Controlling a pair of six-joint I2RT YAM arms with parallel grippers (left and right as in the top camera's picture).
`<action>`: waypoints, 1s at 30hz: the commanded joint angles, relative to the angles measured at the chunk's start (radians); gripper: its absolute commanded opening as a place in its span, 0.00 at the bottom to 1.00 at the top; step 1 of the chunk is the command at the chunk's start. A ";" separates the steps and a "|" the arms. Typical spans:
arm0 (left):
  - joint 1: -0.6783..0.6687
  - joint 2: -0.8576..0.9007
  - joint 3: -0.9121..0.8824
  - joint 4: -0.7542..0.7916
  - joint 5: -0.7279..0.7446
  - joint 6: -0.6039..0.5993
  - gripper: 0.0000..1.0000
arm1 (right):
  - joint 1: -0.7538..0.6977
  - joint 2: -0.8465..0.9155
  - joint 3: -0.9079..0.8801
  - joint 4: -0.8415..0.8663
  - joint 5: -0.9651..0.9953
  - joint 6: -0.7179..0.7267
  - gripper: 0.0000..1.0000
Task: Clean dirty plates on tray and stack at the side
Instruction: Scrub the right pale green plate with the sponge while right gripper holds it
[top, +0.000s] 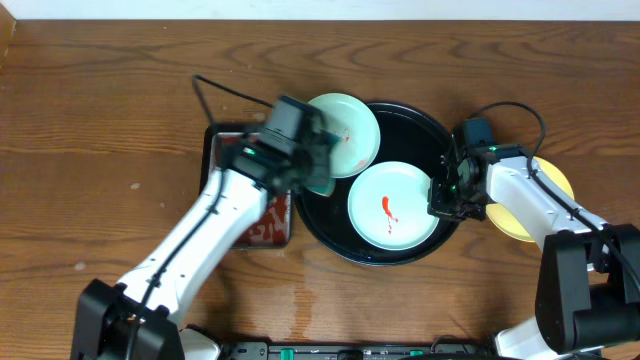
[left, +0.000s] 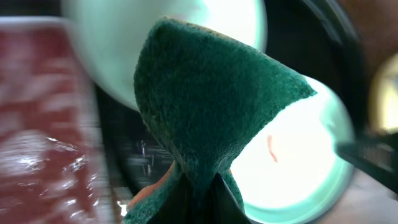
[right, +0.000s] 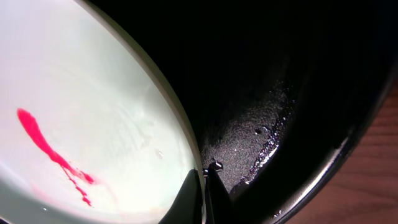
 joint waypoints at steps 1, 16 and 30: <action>-0.088 0.032 0.016 0.047 0.021 -0.116 0.07 | 0.013 -0.004 -0.021 0.002 0.006 0.004 0.01; -0.348 0.340 0.016 0.297 0.069 -0.291 0.07 | 0.013 -0.004 -0.050 0.011 0.005 0.004 0.01; -0.218 0.388 0.017 0.112 -0.116 -0.298 0.07 | 0.013 -0.004 -0.050 0.007 0.005 0.003 0.01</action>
